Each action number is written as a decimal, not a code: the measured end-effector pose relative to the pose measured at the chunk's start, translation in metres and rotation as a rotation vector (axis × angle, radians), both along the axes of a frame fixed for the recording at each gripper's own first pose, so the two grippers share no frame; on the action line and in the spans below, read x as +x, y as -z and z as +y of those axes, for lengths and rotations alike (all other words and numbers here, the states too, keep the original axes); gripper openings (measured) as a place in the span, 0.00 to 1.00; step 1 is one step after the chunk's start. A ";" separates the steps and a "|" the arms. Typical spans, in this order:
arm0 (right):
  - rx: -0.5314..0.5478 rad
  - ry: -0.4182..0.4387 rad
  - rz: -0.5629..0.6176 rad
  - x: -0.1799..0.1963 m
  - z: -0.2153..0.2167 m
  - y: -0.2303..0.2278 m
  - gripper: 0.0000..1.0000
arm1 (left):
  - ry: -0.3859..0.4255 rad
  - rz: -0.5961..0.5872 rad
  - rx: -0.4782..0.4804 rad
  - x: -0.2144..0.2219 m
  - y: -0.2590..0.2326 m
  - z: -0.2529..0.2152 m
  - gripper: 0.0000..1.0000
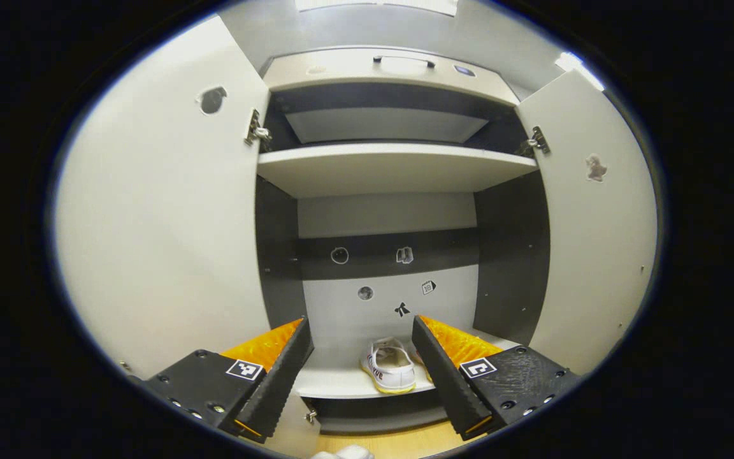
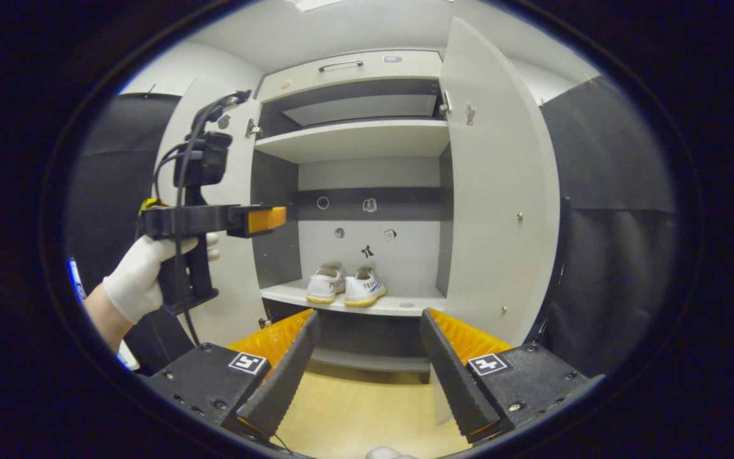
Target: Grab one shoe with the right hand and put it into the shoe cabinet, grab the other shoe with the left hand and put it into the shoe cabinet; then close the right door with the right hand and the left door with the left hand.
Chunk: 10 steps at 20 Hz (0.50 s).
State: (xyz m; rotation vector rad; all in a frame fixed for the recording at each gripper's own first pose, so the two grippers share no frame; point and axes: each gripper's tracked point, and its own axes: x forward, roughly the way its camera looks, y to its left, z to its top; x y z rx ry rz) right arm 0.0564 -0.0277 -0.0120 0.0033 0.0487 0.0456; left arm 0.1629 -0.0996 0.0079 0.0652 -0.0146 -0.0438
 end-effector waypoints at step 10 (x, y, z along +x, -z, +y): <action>-0.007 0.102 -0.036 -0.058 -0.003 -0.006 1.00 | 0.019 -0.028 0.028 -0.158 0.019 0.027 0.96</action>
